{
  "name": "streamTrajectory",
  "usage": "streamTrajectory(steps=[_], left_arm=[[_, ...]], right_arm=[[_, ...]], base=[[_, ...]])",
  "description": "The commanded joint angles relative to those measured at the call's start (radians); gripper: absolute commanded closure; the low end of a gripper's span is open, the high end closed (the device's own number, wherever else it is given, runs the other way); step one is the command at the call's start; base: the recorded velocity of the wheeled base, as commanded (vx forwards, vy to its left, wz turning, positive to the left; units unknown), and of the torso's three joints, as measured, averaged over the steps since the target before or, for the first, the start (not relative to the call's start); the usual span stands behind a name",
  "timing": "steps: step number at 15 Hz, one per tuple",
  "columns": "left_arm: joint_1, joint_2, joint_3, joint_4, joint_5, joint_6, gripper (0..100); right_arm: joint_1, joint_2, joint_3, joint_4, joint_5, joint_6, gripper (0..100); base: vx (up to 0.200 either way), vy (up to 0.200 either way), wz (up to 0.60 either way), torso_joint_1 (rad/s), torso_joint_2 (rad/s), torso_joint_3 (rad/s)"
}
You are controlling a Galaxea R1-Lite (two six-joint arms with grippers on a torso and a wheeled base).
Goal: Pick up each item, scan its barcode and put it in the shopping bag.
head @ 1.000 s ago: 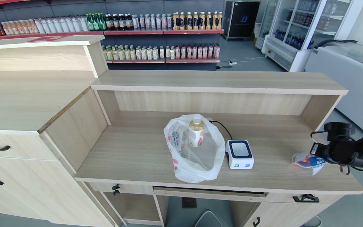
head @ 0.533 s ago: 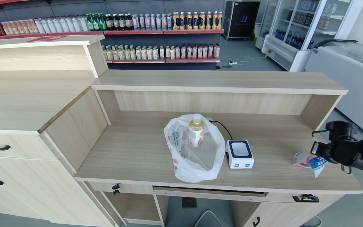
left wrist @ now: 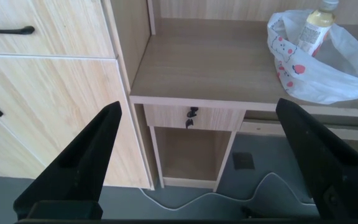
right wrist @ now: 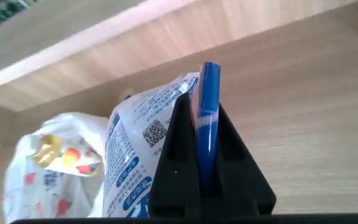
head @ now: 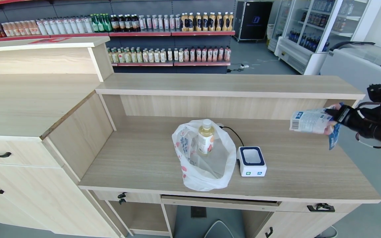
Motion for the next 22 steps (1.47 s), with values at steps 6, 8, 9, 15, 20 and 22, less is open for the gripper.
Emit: streamTrajectory(steps=[6,8,9,15,20,22], left_arm=[[0.0,0.0,0.0,0.0,0.0,0.001,0],[0.0,0.0,0.0,0.0,0.0,0.001,0],[0.0,0.0,0.0,0.0,0.0,0.001,0],[0.0,0.0,0.0,0.0,0.0,0.001,0],[0.0,0.0,0.0,0.0,0.0,0.001,0],[0.0,0.0,0.0,0.0,0.0,0.001,0]], right_arm=[[0.115,-0.34,0.234,-0.642,0.52,0.368,100],[0.233,-0.352,0.253,-0.774,0.529,0.453,100],[0.256,-0.377,0.236,-0.774,0.586,0.467,100],[0.302,-0.443,0.248,-0.774,0.709,0.567,100],[0.332,-0.5,0.266,-0.774,0.681,0.771,100],[0.361,-0.532,0.338,-0.774,0.654,0.788,100]], base=[[0.0,0.0,0.0,0.0,0.0,0.0],[0.0,0.0,0.0,0.0,0.0,0.0],[0.0,0.0,0.0,0.0,0.0,0.0],[0.0,0.0,0.0,0.0,0.0,0.0],[0.0,0.0,0.0,0.0,0.0,0.0],[0.0,0.0,0.0,0.0,0.0,0.0]])
